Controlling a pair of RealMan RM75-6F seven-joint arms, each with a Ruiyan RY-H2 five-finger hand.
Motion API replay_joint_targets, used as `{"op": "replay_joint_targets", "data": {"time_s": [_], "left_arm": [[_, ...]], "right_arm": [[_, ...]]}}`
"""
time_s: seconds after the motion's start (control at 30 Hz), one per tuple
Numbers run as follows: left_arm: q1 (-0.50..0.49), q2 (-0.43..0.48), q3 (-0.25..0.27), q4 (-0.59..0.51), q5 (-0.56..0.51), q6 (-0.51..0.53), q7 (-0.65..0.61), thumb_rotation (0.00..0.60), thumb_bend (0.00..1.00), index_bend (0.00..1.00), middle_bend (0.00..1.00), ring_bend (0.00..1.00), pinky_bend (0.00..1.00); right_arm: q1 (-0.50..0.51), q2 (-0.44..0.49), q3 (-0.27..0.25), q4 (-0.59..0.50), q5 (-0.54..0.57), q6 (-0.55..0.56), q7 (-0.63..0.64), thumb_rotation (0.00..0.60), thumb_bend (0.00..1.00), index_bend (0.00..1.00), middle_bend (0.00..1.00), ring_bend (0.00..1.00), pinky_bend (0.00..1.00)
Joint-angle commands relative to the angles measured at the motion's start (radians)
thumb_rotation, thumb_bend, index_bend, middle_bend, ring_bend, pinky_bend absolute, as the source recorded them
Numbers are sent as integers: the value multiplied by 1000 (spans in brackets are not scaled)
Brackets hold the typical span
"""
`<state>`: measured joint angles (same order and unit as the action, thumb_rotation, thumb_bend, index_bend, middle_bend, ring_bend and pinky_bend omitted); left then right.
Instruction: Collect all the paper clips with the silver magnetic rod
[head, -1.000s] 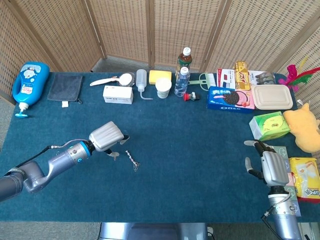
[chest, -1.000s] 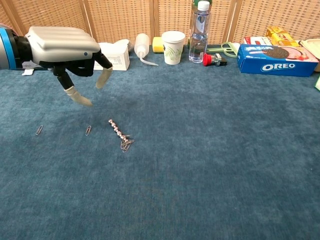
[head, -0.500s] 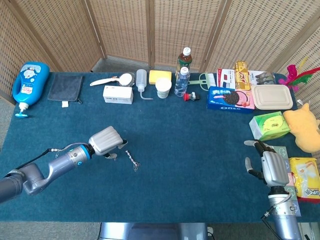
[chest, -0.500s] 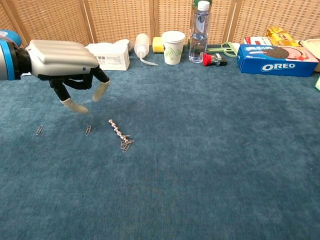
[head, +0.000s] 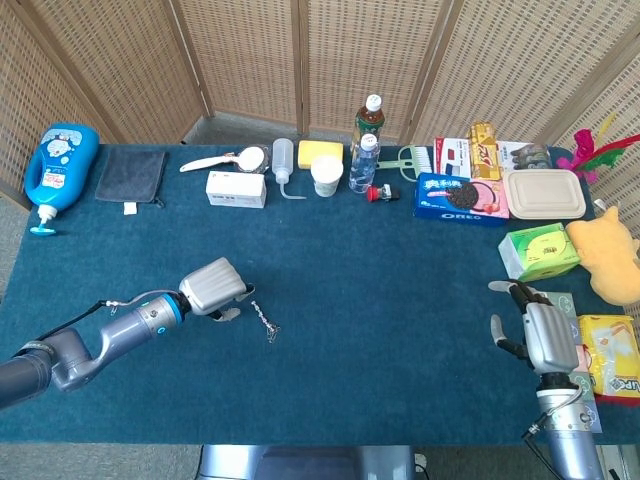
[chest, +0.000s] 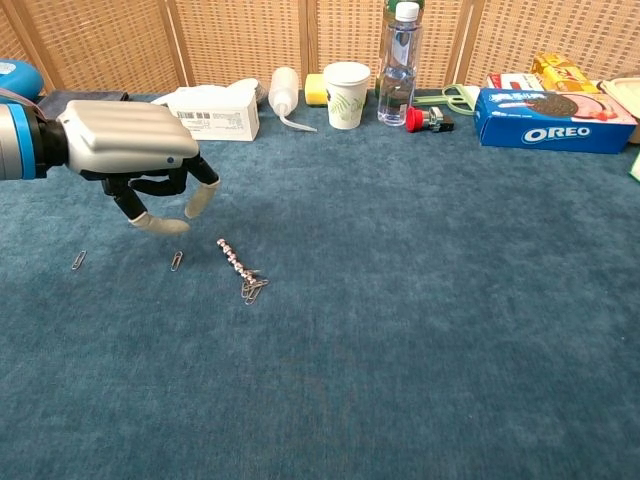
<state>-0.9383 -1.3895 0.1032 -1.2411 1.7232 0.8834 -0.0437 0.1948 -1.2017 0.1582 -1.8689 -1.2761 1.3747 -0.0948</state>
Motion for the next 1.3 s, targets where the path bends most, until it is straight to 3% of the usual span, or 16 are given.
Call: {"op": "replay_joint_targets", "data": {"time_s": [0.03, 0.2, 0.27, 0.3, 0.43, 0.7, 0.93, 1.3], "left_arm": [[0, -4, 0, 4, 0, -2, 4, 393, 635, 490, 886, 927, 922], [5, -20, 0, 25, 2, 11, -10, 375, 524, 490, 836, 864, 798], [14, -34, -4, 38, -4, 24, -16, 391, 536, 487, 772, 773, 694], [16, -38, -6, 43, -7, 26, -14, 407, 541, 486, 750, 740, 659], [24, -48, -16, 49, -16, 36, 7, 576, 567, 463, 659, 628, 549], [28, -49, -22, 34, -26, 32, 34, 600, 580, 455, 610, 594, 543], [26, -45, -26, 13, -37, 17, 50, 600, 580, 524, 610, 617, 543], [9, -71, -28, 19, -41, -24, 65, 600, 586, 531, 625, 660, 574]], "right_arm": [[0, 0, 0, -1, 2, -1, -2, 600, 509, 286, 292, 271, 350], [0, -1, 1, -3, 7, -1, -4, 600, 509, 286, 292, 271, 351], [1, -3, 2, -2, 10, 0, -6, 600, 509, 285, 292, 272, 351], [0, -3, 2, -3, 10, 0, -6, 600, 509, 285, 292, 272, 351], [-2, -2, 2, -7, 9, 4, -9, 600, 509, 284, 292, 272, 351], [-6, 3, 2, -11, 7, 13, -9, 600, 509, 283, 292, 273, 351], [-8, 3, 2, -10, 6, 13, -3, 600, 509, 283, 292, 274, 351], [-12, 6, 2, -4, 15, 12, 1, 600, 509, 281, 292, 274, 352]]}}
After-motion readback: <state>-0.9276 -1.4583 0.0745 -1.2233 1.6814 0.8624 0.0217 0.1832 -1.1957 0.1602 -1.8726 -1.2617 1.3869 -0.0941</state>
